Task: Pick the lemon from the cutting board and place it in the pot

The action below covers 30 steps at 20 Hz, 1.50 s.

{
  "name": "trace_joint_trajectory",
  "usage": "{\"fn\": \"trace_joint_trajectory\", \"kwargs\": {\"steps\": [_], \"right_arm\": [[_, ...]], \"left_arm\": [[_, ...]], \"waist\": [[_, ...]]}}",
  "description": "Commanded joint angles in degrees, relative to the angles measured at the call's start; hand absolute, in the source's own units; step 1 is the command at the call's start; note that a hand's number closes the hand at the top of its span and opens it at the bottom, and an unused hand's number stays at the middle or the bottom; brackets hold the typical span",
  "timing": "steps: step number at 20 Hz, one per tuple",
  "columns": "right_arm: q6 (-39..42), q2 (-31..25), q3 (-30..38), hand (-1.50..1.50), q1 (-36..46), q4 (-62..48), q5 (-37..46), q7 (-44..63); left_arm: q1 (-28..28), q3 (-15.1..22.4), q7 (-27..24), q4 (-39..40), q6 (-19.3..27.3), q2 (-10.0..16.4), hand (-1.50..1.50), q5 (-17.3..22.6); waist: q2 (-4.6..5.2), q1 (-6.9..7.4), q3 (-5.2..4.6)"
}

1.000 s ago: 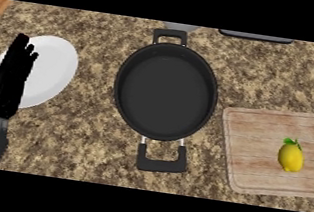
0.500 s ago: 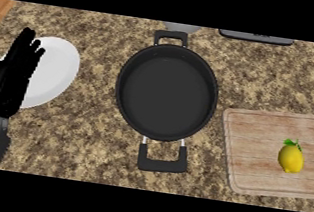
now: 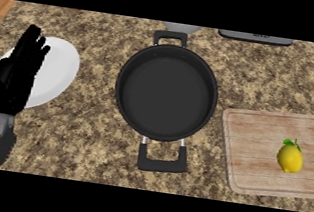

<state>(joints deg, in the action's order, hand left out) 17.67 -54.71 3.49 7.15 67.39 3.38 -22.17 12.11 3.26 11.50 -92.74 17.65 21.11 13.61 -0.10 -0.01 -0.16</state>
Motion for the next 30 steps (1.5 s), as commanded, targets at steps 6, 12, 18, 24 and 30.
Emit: {"fn": "trace_joint_trajectory", "kwargs": {"steps": [6, 12, 18, 24, 30], "right_arm": [[8.3, -0.5, -9.7, -1.5, 1.9, 16.1, 4.9, 24.6], [8.7, 6.1, -8.5, -1.5, -1.7, 19.9, 8.4, 28.1], [10.6, 10.1, -8.4, -1.5, -1.8, 18.7, 13.4, 30.4], [10.4, 12.9, -6.9, -1.5, -0.2, 15.1, 20.3, 30.8], [10.0, 18.6, -7.3, -1.5, 2.0, 12.3, 25.7, 29.2]], "left_arm": [[-2.7, -1.7, 0.1, -2.0, -1.8, 0.7, 0.0, 0.3], [-0.5, -2.4, -0.7, 0.9, -2.6, -2.1, 0.0, -2.2], [-5.4, -3.3, 0.3, -4.3, -4.6, -2.6, 0.0, -2.6], [-2.5, -5.1, -0.8, -0.1, -6.0, -4.0, 0.0, -4.1], [-1.6, -6.9, 3.4, -3.2, -7.1, -4.6, 0.0, -4.2]], "waist": [[-0.21, 0.11, 0.04], [0.02, -0.34, 0.14], [0.01, 0.1, 0.16], [0.09, 0.05, 0.16], [0.09, 0.14, 0.16]]}}
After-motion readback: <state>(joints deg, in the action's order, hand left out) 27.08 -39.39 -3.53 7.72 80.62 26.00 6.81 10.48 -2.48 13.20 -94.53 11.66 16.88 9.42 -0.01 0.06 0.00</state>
